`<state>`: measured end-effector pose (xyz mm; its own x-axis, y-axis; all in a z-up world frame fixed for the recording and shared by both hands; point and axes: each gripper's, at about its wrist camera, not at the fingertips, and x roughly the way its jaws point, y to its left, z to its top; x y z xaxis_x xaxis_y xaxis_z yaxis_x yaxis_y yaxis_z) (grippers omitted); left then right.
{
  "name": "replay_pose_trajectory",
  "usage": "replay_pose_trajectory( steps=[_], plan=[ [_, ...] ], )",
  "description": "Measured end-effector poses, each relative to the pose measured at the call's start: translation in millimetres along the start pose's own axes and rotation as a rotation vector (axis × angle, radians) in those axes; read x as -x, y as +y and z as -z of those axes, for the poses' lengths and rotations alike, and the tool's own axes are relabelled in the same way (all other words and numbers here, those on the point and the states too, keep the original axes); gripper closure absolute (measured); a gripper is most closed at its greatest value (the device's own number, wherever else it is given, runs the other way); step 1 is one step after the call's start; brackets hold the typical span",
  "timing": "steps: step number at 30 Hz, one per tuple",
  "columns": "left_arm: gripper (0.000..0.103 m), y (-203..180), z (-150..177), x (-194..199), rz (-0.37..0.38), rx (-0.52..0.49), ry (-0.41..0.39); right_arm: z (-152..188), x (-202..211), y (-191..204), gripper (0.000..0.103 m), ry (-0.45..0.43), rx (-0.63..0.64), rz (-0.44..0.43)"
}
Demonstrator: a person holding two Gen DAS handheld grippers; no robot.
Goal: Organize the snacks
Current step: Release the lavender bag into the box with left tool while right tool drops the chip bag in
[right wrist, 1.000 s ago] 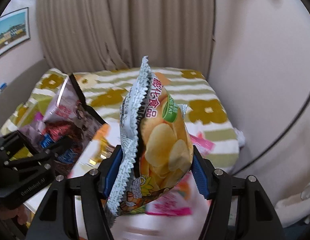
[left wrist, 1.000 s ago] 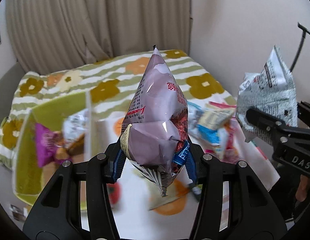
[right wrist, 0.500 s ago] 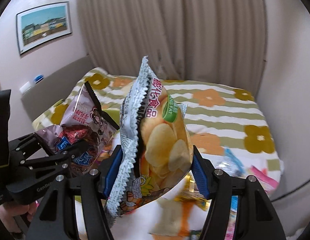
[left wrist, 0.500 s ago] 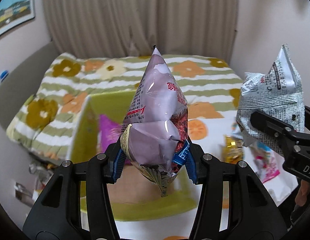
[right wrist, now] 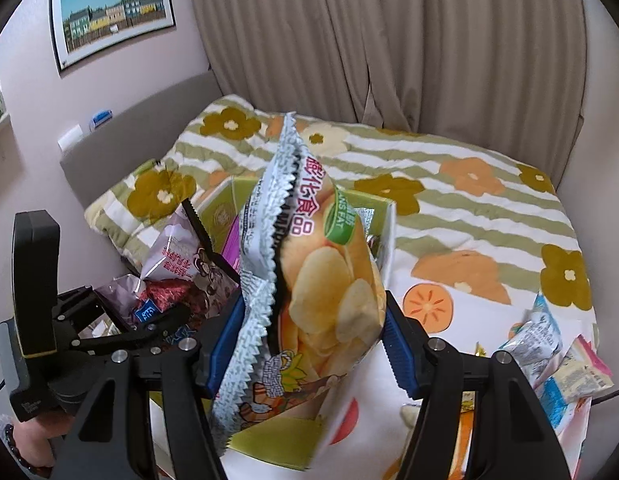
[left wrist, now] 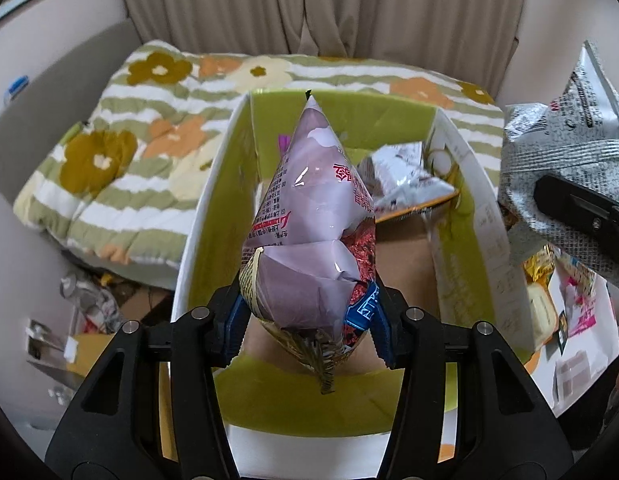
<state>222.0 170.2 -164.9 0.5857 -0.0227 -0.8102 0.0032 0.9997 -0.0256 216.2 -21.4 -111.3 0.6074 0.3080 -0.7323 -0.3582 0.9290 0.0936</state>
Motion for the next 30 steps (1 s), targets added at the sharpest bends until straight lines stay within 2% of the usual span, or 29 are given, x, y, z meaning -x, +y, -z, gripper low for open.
replay_pose_trajectory(
  steps=[1, 2, 3, 4, 9, 14, 19, 21, 23, 24, 25, 27, 30],
  plan=[
    [0.044, 1, 2, -2, -0.003, -0.006, 0.009, 0, -3, 5, 0.043, 0.009, -0.002, 0.004],
    [0.02, 2, 3, -4, -0.016, -0.014, 0.015, 1, -6, 8, 0.043, 0.019, -0.004, 0.007],
    [0.002, 3, 5, -3, -0.02, -0.017, 0.01, 2, -9, 10, 0.043, 0.029, -0.006, 0.009],
    [0.0, 4, 7, 0, -0.02, -0.016, -0.006, 2, -11, 12, 0.043, 0.037, -0.006, 0.01],
    [0.0, 18, 8, 12, 0.01, 0.026, -0.022, 5, -20, 20, 0.043, 0.082, 0.003, 0.008],
    [0.0, 20, 8, 18, -0.027, 0.046, -0.032, 5, -27, 21, 0.043, 0.118, 0.018, -0.025],
    [0.0, 17, 6, 14, -0.017, 0.06, -0.033, 8, -39, 20, 0.043, 0.154, 0.034, -0.05],
    [0.0, 16, 5, 11, -0.029, 0.044, -0.024, 9, -42, 19, 0.042, 0.138, 0.037, -0.029],
    [0.0, 18, 5, 11, -0.042, 0.043, -0.025, 11, -44, 18, 0.039, 0.129, 0.028, -0.044],
    [0.0, 20, 6, 12, -0.045, 0.048, -0.025, 12, -45, 16, 0.032, 0.128, 0.021, -0.054],
    [0.0, 22, 7, 12, -0.041, 0.053, -0.023, 11, -45, 15, 0.019, 0.125, 0.011, -0.062],
    [0.0, 25, 9, 10, -0.036, 0.058, -0.016, 11, -44, 8, 0.002, 0.108, -0.037, -0.095],
    [0.0, 25, 10, 10, -0.043, 0.039, -0.015, 9, -39, 2, 0.001, 0.073, -0.076, -0.105]
  ],
)
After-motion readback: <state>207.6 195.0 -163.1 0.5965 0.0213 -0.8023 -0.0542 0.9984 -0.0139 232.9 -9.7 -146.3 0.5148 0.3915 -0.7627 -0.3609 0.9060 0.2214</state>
